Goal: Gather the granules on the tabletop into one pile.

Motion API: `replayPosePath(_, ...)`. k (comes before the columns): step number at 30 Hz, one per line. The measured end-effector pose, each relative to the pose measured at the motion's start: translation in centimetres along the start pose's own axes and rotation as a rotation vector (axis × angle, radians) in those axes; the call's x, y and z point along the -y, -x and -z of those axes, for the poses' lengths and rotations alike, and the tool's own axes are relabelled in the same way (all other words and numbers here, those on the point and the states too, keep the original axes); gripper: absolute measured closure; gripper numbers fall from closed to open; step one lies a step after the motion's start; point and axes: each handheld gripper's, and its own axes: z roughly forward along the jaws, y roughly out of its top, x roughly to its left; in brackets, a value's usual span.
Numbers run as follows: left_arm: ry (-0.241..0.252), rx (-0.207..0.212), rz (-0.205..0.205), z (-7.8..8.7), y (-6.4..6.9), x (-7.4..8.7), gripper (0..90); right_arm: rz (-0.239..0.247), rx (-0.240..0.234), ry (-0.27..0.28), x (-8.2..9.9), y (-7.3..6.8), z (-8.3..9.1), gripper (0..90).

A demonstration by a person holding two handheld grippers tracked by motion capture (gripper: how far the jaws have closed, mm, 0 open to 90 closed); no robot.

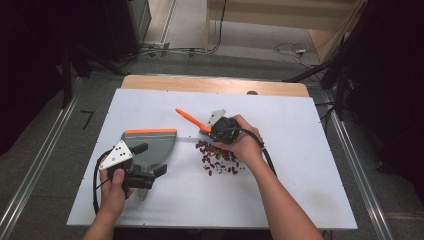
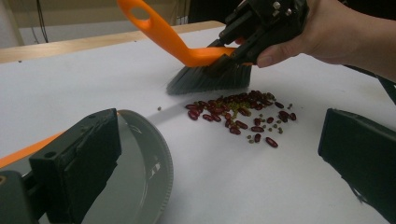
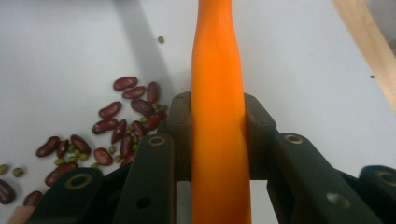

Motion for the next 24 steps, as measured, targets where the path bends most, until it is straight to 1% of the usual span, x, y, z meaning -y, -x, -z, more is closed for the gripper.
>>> replayPosePath(1,0.001,0.001,0.0,0.0,0.0,0.0,0.0,0.008,-0.005,-0.005,-0.1,-0.2,0.0,68.6)
replayPosePath(2,0.002,0.001,0.001,0.0,0.0,0.0,0.0,0.029,-0.011,-0.018,-0.2,-0.6,0.1,68.6)
replayPosePath(4,0.004,0.001,0.0,0.0,0.0,0.0,0.0,0.051,-0.015,-0.025,-0.2,-1.0,0.2,68.6)
replayPosePath(5,0.004,0.0,0.001,0.1,0.0,0.0,0.0,0.049,-0.024,-0.02,-0.2,-1.1,0.5,68.6)
replayPosePath(8,0.005,-0.001,0.003,0.1,0.0,0.0,0.0,0.047,0.0,-0.012,-0.3,-1.1,1.1,68.6)
replayPosePath(11,0.004,0.002,0.0,0.0,0.1,-0.1,0.0,0.028,0.004,0.023,-0.7,-0.6,1.4,68.6)
replayPosePath(14,0.002,0.002,-0.001,0.0,0.1,-0.1,0.0,0.037,0.001,0.046,-1.2,-0.3,1.0,68.6)
replayPosePath(15,0.003,0.001,-0.002,0.0,0.1,-0.1,0.0,0.041,-0.002,0.048,-1.3,-0.2,0.6,68.6)
replayPosePath(16,0.008,0.001,0.0,0.0,0.0,-0.1,0.0,0.046,0.007,0.047,-1.5,-0.1,0.2,68.6)
replayPosePath(18,0.006,0.0,0.001,0.1,0.0,-0.1,0.0,0.044,0.01,0.048,-1.6,0.0,-0.5,68.6)
replayPosePath(19,0.007,0.0,0.001,0.2,-0.1,0.0,0.0,0.037,0.005,0.053,-1.7,0.0,-0.9,68.6)
replayPosePath(21,0.009,-0.003,0.005,0.3,-0.2,0.0,0.0,0.044,-0.007,0.055,-1.8,-0.1,-1.3,68.6)
replayPosePath(22,0.011,-0.003,0.005,0.3,-0.2,0.0,0.0,0.047,-0.026,0.061,-1.9,-0.2,-1.5,68.6)
replayPosePath(24,0.013,-0.002,0.005,0.3,-0.3,0.0,0.0,0.068,-0.042,0.051,-2.1,-0.7,-1.5,68.6)
